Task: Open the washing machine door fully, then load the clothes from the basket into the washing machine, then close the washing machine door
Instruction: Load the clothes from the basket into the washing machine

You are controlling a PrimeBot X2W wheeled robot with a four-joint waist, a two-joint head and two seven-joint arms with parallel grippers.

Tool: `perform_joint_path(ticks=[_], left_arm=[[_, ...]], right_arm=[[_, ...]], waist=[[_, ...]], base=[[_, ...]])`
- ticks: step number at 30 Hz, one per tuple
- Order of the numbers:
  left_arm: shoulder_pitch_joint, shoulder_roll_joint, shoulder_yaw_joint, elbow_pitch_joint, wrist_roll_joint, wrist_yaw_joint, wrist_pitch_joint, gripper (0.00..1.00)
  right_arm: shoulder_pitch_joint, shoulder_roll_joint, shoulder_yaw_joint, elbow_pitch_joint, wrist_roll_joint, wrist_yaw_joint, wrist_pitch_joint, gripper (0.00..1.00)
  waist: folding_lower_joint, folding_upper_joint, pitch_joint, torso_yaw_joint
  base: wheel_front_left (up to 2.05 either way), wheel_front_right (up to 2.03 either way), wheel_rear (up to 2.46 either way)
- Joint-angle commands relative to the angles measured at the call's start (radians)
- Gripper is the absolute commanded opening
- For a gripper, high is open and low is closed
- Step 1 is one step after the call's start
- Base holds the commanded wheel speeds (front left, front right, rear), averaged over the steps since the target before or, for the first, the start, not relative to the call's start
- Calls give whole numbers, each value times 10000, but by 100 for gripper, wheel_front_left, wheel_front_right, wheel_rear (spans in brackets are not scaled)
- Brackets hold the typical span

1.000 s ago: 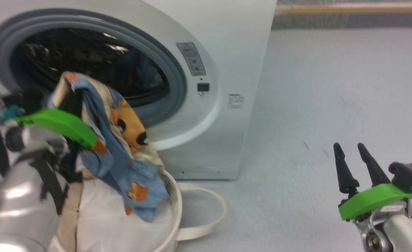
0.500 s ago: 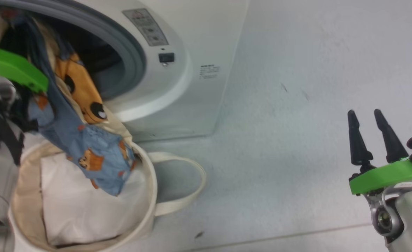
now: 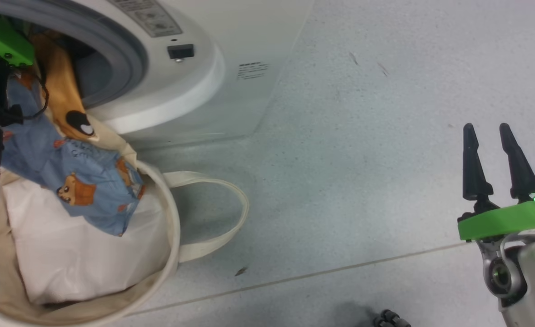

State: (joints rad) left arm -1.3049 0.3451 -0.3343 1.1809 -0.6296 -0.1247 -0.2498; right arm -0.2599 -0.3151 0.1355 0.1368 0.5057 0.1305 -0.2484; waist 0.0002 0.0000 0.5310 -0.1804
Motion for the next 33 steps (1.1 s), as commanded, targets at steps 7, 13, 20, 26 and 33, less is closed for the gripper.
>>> perform_joint_path(ticks=[7,13,20,26,33], left_arm=[[-652,1021,812,-1296,520,0,-119,0],[-232,1112,2139,-2656,1491,373,-120,0],[-148,873,1939,-392,1947,241,203,0],[-199,509,1493,911,2093,351,2136,100],[-2,417,1368,1053,2056,623,3215,100]], right_arm=[[301,146,32,-382,-102,2,-71,100],[237,275,46,-406,-124,2,-97,100],[304,265,68,-362,-131,2,-112,100],[287,255,113,-371,-104,2,-120,100],[175,206,267,-236,-49,2,-124,100]], waist=[[-2,0,161,-431],[-2,0,315,-646],[-2,0,254,-774],[-2,0,159,-707],[-2,0,-233,-617]], base=[[0,0,0],[0,0,0],[0,0,0],[0,0,0],[0,0,0]])
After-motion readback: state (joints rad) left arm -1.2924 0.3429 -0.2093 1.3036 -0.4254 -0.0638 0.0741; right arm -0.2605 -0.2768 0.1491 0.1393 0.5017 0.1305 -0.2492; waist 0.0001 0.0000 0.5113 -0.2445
